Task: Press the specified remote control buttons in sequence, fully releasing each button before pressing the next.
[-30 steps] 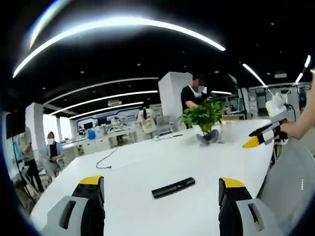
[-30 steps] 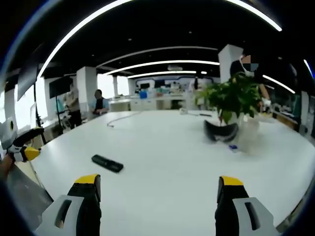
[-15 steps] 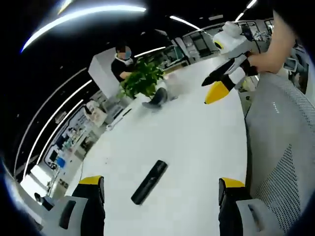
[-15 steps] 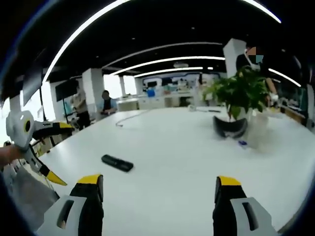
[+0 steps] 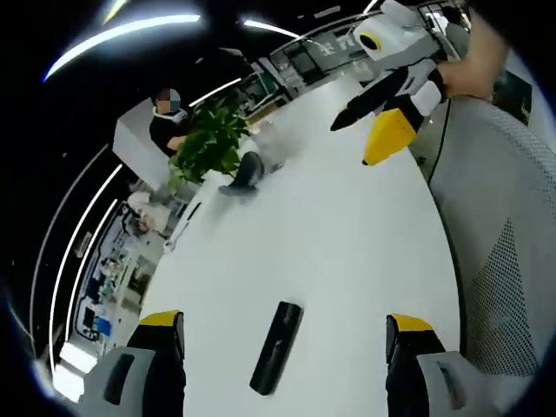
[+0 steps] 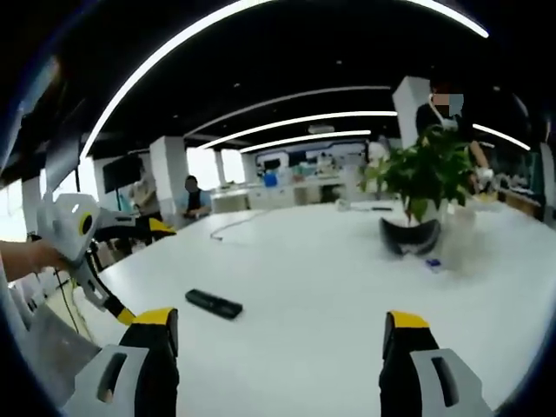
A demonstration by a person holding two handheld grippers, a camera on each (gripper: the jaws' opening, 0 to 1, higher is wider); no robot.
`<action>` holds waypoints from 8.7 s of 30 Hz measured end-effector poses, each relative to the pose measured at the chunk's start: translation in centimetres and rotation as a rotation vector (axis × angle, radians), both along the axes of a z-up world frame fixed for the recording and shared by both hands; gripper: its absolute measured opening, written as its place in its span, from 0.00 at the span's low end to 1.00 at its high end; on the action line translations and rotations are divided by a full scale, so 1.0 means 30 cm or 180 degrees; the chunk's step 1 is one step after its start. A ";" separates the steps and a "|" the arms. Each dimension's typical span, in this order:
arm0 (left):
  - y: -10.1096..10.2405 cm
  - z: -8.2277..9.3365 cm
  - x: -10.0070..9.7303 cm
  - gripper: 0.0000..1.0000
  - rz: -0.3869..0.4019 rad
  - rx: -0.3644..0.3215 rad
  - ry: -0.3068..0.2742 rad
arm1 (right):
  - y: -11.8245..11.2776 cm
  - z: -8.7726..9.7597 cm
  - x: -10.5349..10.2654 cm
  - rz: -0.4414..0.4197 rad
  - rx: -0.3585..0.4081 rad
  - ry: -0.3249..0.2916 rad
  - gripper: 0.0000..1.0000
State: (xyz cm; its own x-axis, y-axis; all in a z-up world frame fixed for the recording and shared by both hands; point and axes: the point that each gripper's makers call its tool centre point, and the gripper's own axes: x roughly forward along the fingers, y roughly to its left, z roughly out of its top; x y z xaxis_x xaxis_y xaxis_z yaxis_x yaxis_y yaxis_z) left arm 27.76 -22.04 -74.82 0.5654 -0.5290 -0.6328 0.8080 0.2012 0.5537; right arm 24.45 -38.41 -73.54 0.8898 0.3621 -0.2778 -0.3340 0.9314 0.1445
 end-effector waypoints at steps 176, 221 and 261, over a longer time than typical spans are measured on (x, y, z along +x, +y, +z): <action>0.192 -0.393 0.097 0.23 -0.0437 0.0505 0.1869 | -0.038 -0.144 -0.011 -0.0099 -0.0465 0.0738 0.77; 0.212 -0.391 -0.125 0.23 -0.0472 0.0863 0.1849 | -0.012 -0.195 -0.033 0.0096 -0.0626 0.0977 0.75; 0.177 -0.392 -0.240 0.23 -0.0509 0.0605 0.1945 | -0.004 -0.245 -0.066 0.0377 -0.0953 0.1172 0.66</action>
